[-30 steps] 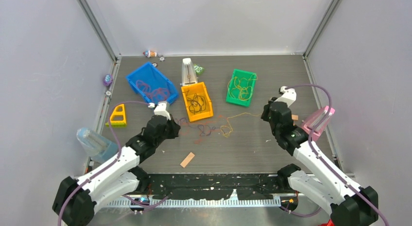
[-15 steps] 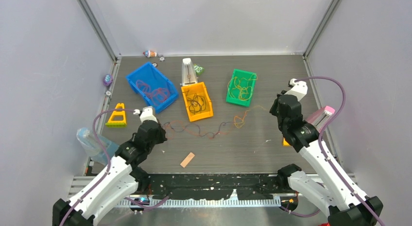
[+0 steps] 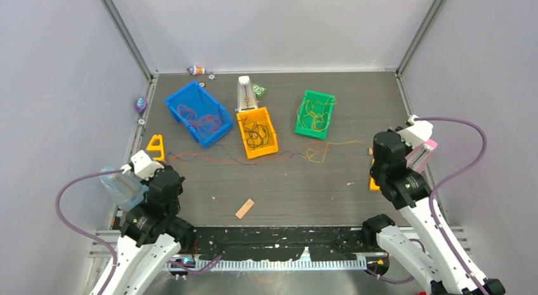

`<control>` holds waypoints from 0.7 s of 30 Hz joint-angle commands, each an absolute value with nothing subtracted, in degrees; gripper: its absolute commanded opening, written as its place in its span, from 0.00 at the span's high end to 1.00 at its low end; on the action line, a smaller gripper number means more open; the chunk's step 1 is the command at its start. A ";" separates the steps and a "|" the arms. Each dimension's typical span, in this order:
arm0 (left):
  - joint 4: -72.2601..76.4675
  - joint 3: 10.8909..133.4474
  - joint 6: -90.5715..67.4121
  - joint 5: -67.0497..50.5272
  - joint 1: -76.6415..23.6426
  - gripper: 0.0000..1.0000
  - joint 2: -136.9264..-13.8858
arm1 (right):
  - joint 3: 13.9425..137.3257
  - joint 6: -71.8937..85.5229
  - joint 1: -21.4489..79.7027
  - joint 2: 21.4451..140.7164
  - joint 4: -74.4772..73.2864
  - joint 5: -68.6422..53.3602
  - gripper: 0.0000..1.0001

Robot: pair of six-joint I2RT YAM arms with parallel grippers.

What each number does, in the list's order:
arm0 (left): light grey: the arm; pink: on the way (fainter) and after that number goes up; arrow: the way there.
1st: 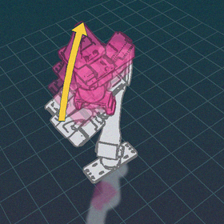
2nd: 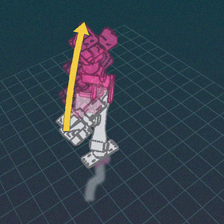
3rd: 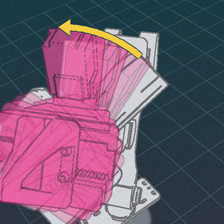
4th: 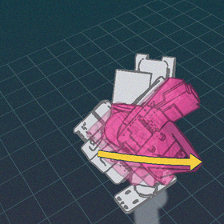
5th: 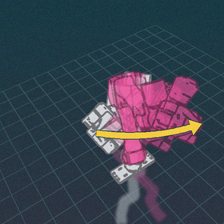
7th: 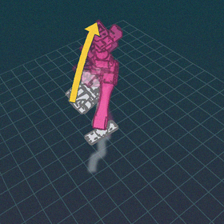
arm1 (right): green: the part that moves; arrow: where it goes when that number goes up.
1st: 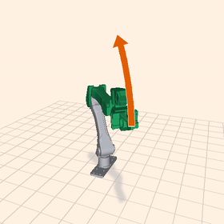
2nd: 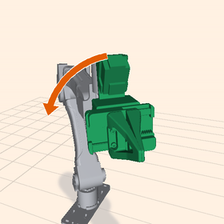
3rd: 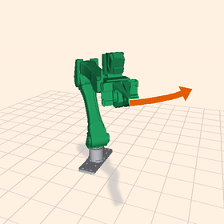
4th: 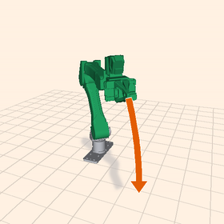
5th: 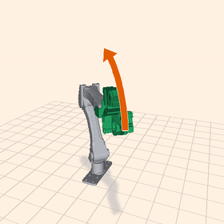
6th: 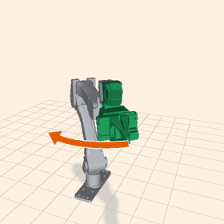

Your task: Untangle the cables

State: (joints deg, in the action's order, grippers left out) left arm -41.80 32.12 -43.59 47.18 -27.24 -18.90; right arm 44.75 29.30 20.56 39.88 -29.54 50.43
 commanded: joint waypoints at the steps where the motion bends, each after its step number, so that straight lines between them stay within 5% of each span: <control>1: -45.98 35.28 -45.35 57.56 -26.81 1.00 -15.71 | 43.84 33.41 20.25 34.57 -29.61 60.09 0.95; 13: -42.32 39.20 -40.39 66.09 -26.72 1.00 -14.85 | 43.48 31.56 20.17 30.74 -28.36 59.86 0.95; 15: -38.03 38.87 -37.25 63.26 -26.72 1.00 -14.50 | 43.27 30.66 20.19 30.84 -27.75 58.43 0.95; 18: -27.55 36.48 -27.69 48.50 -26.72 1.00 -13.98 | 42.40 21.03 20.25 31.79 -22.28 40.83 0.94; 20: -22.20 35.15 -24.68 37.28 -26.72 1.00 -14.50 | 42.39 18.12 20.23 33.00 -21.02 28.75 0.80; 21: -19.56 34.76 -22.14 31.26 -26.72 1.00 -15.07 | 42.11 17.23 20.17 33.67 -20.53 25.14 0.63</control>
State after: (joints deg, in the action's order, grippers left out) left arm -34.89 36.62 -32.60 52.14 -26.98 -14.39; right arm 42.70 25.02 20.34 31.55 -26.46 45.98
